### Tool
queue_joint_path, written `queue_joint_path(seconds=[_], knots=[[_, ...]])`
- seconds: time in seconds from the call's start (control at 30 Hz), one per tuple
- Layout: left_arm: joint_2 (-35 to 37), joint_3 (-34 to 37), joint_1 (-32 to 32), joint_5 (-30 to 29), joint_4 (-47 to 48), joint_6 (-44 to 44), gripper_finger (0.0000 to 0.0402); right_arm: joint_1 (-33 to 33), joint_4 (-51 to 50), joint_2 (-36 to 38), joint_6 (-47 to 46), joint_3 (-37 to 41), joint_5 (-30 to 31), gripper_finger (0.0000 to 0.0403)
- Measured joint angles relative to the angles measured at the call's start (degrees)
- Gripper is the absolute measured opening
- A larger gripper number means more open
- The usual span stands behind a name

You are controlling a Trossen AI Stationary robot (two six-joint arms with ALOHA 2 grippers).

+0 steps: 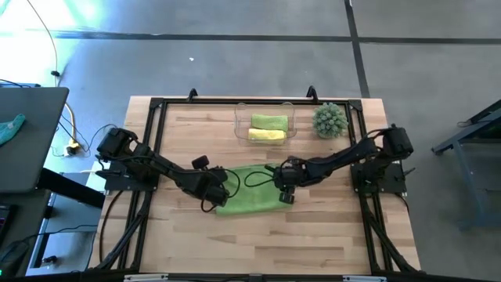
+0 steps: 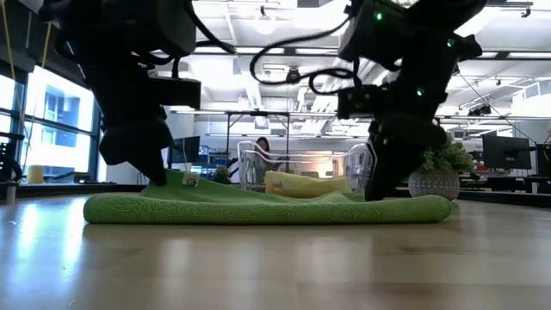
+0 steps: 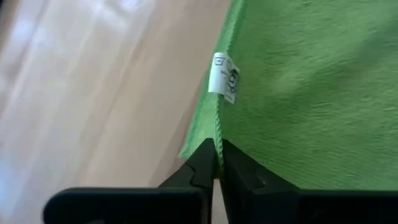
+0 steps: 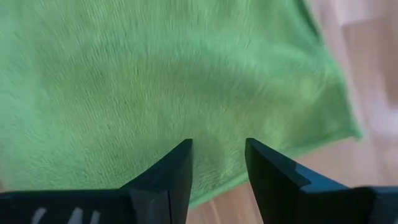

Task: Roll microfiber towels into tight, uniform cylinder then place into a basket
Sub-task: Fold the green microfiber towel, then roll the green microfiber towel

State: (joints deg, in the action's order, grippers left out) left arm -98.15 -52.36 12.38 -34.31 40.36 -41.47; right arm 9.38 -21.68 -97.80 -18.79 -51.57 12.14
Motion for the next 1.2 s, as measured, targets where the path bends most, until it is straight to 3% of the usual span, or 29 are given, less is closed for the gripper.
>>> queue_joint_path(seconds=[0.27,0.47,0.67,0.8,1.0,1.2], knots=[[0.00,0.00,0.00,-2.29,2.32,-0.35,0.0087,0.18,-0.26,-1.43,-0.83,-0.09,-0.02,0.0138],[0.62,-1.01,0.00,2.96,4.02,0.11,0.0133,0.25,-1.76,1.64,-6.76,-0.11,-2.01,0.0138],[0.76,-4.07,0.76,8.95,4.68,4.53,0.0129,3.92,0.08,3.82,-17.84,-0.13,-7.51,0.0138],[0.76,-4.48,1.55,10.53,2.40,14.99,0.0118,8.59,4.88,2.65,-23.91,-0.11,-7.60,0.0138],[0.13,-3.57,1.10,9.91,-4.17,33.94,0.0110,13.00,7.02,0.36,-29.48,-0.09,-0.22,0.0138],[-0.13,-0.71,-0.92,13.65,-11.50,34.67,0.0110,14.34,7.01,-2.44,-33.42,-0.07,6.31,0.0138]])
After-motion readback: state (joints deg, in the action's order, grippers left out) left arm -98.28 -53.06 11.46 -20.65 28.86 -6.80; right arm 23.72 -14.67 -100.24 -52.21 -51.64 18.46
